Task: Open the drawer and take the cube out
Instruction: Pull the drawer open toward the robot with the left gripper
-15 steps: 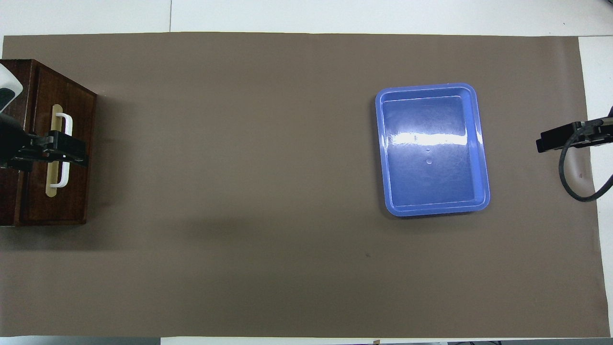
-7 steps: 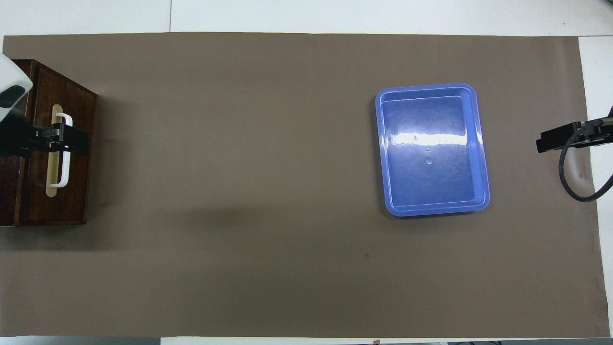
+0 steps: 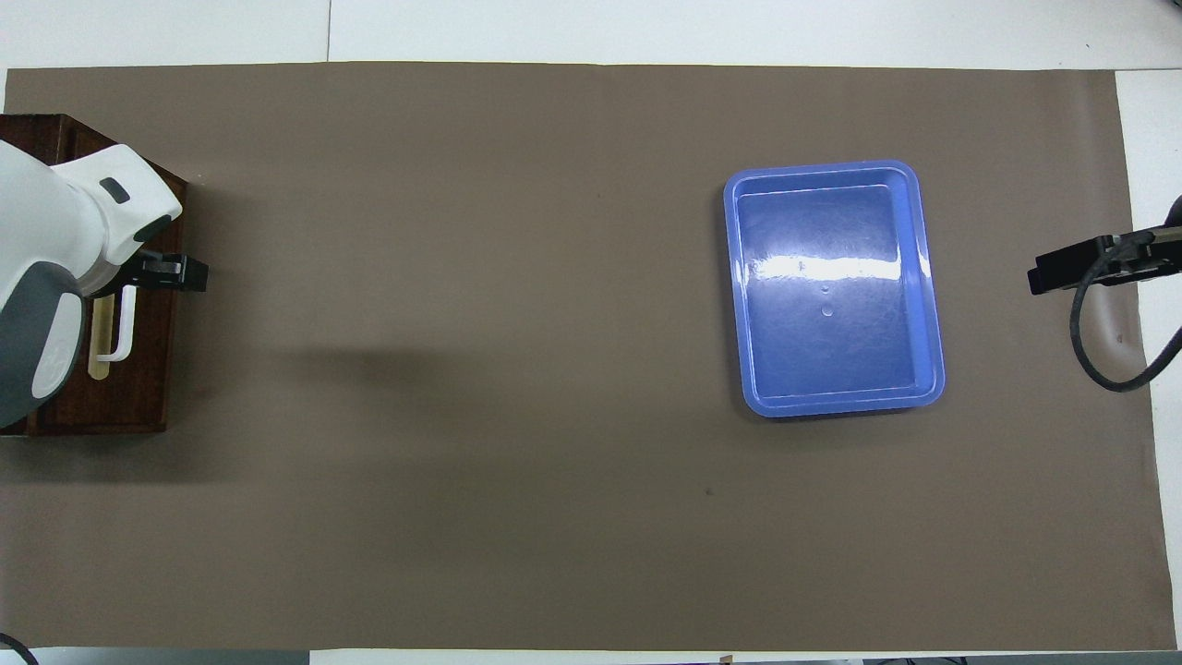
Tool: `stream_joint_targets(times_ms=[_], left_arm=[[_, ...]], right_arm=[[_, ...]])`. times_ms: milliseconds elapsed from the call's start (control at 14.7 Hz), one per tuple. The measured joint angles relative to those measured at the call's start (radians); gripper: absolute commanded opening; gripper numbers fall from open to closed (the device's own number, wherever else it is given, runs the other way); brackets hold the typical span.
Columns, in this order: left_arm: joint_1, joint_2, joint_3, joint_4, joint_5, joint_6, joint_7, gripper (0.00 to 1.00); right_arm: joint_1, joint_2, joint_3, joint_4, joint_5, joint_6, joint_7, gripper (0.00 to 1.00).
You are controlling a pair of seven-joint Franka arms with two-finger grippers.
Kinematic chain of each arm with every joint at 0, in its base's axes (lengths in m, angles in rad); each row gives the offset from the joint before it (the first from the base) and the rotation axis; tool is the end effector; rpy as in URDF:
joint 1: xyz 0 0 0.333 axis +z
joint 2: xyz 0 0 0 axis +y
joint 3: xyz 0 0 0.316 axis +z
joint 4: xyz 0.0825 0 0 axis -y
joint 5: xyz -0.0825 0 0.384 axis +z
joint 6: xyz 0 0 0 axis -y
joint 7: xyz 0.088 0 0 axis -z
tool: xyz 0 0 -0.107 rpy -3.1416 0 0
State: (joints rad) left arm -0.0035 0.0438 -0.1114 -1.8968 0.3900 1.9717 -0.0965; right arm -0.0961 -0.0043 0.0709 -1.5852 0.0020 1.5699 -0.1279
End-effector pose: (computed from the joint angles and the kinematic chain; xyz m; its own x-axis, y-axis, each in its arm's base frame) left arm 0.5762 -0.0411 0.4835 0.9843 -0.1723 0.0385 -0.1484 -0.9257 -0.3479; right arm 0.5526 -0.0136 0.6200 0.9947 0.1025 -0.0107 0.1025 -0.9947 -0.0031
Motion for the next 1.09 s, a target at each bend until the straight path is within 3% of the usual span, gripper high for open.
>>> stream_joint_targets(times_ms=[475,1087], left_arm=[[0.063,0.077,0.002,-0.073,0.038,0.194,-0.002,1.0],[0.063,0.104,-0.002,-0.101,0.088,0.259,-0.035,1.0]], right_arm=[[0.0,0.0,0.001,0.0,0.0,0.0,0.0,1.0],[0.0,0.0,-0.001,0.0,0.0,0.0,0.0,1.0]])
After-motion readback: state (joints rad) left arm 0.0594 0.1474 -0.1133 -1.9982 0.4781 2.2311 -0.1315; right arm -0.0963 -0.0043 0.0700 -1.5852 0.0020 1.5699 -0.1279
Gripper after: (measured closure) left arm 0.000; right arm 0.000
